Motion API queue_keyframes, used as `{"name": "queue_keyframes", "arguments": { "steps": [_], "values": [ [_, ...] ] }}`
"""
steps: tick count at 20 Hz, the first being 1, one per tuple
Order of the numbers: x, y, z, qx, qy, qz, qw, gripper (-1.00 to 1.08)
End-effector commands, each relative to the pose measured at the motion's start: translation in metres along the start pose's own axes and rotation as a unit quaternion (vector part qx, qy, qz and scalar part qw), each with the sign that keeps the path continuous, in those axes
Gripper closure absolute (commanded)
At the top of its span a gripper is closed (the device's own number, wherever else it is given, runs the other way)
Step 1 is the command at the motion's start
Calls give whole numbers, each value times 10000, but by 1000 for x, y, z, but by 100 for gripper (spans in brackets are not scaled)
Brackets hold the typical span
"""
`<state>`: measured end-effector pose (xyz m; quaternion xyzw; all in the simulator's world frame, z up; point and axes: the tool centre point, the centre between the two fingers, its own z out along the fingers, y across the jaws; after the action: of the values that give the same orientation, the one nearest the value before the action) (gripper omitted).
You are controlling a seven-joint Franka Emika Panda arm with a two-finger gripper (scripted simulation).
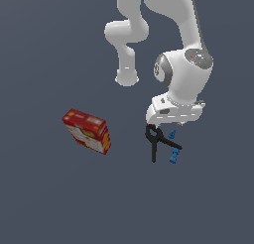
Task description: Pick up a designated object from a clutter of objects.
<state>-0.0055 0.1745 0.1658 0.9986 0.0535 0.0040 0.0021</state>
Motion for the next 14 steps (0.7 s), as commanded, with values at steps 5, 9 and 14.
{"name": "queue_keyframes", "arguments": {
  "steps": [5, 9, 14],
  "values": [
    [-19, -44, 49, 7, -21, -153, 9999, -92],
    [-28, -59, 66, 18, -32, -209, 9998, -92],
    [-32, -66, 73, 23, -38, -233, 9997, -92]
  ]
}}
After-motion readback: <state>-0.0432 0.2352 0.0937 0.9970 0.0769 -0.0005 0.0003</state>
